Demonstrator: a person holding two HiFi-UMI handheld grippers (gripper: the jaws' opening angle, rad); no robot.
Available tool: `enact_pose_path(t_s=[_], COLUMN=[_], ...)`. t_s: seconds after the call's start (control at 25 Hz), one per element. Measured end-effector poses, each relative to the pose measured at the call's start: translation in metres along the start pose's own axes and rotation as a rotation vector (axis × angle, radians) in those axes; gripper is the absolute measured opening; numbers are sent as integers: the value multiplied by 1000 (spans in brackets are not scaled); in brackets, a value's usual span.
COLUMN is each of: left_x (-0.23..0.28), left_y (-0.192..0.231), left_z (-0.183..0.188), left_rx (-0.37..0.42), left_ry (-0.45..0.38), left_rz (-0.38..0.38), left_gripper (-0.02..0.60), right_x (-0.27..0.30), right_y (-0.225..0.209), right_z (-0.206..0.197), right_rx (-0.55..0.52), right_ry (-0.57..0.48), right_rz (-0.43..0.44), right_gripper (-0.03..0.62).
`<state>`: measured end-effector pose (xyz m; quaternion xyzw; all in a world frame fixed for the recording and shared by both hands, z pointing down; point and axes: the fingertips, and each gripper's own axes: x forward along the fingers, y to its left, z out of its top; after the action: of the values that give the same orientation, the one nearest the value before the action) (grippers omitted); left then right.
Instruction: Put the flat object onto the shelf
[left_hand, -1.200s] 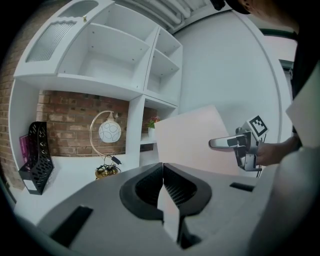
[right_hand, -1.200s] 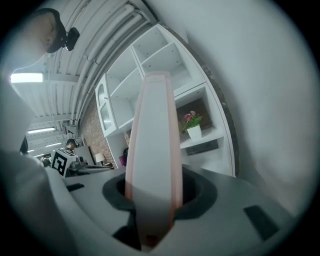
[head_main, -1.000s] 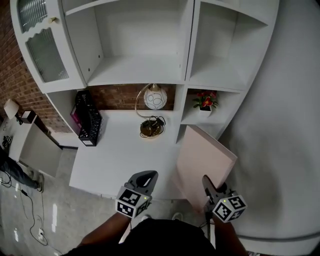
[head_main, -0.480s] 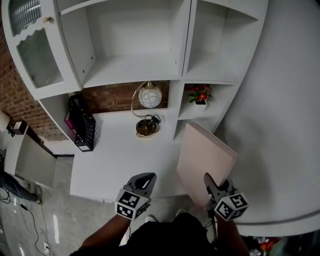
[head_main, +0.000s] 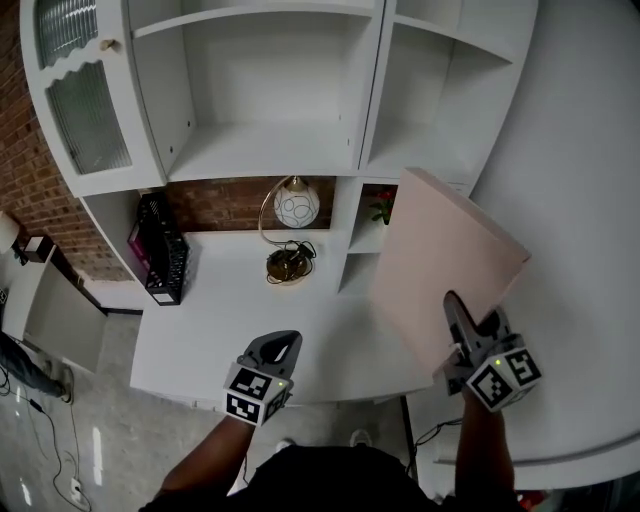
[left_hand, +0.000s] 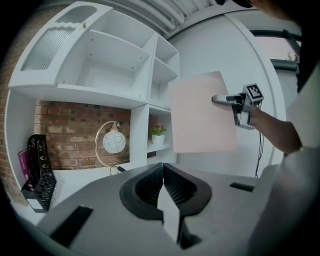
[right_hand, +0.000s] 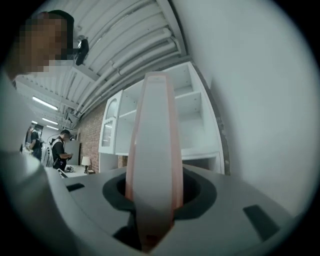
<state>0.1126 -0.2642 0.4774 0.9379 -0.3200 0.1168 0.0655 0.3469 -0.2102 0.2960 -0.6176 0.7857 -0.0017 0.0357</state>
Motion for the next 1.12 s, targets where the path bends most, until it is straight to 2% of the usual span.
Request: enact_pose_path(t_s=[0.12,0.24,0.48,0.68,0.8,1.12], left_x=[30,54,78,77,75,67], left_y=[-8,-17,-30,-37,-40,-45], left_z=[1,-1,23,26,23,11], left_rx=[2,-29,3,24,27,18], left_ry=[32,56,37,39,35,45], left_rz=[-14,-23,-10,10,24,41], left_gripper=[5,6,6,6,5,5], right_x=[11,19,45,59,71,114], right_y=[-15,-25,-37,-49,-54,-67], right_z=[62,114,181,208,214,194], right_rx=[-135,-252,-429,-492,-564,-684], right_ry=[-92,-164,-228,-265,-259,-174], right_rz=[6,15,39,26,14,-22], right_gripper=[163,163,163,163,163,163])
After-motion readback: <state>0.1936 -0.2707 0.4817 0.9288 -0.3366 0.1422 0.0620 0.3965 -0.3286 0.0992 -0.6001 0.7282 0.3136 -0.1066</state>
